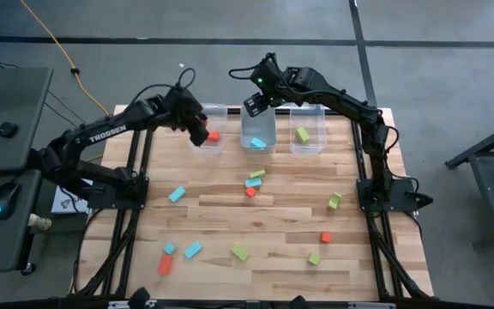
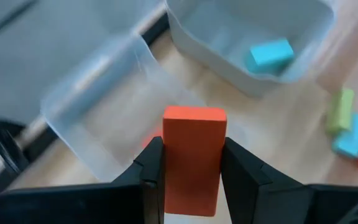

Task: Sort & place blocks by color
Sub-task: Put the orange block into the left transparent bin

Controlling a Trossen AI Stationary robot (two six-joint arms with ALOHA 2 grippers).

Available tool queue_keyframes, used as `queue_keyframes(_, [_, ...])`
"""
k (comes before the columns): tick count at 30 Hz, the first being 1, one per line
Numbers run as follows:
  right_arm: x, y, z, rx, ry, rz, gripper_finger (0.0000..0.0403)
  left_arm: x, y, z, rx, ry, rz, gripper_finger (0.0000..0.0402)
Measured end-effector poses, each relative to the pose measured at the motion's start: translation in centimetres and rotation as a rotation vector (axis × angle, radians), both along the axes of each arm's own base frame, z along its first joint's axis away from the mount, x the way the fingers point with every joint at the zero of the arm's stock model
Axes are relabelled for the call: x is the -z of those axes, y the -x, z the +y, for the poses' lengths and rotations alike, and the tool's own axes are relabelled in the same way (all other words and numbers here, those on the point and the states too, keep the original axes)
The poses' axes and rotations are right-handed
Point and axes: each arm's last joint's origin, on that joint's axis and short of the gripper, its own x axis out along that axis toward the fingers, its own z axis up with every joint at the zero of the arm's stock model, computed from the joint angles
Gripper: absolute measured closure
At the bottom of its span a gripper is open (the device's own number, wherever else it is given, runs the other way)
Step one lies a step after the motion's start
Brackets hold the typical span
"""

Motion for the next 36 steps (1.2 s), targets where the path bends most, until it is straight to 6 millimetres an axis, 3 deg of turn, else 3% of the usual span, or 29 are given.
queue_keyframes(9, [0.0, 0.0, 0.0, -0.002, 0.002, 0.002, 0.0217, 1.7, -0.6, 4.0, 0.033, -0.123, 0.018, 0.0321])
queue_keyframes(17, [0.0, 0.0, 0.0, -0.005, 0.003, 0.003, 0.0217, 5.8, -0.6, 6.7, -0.004, 0.001, 0.103, 0.0321])
queue_keyframes(24, [0.0, 0.0, 0.0, -0.005, 0.003, 0.003, 0.0217, 8.6, -1.0, 7.8, 0.003, 0.099, 0.141, 0.0321])
queue_keyframes(36, [0.0, 0.0, 0.0, -0.005, 0.002, 0.003, 0.0217, 8.5, -3.3, 11.0, 0.072, 0.132, 0.218, 0.0321])
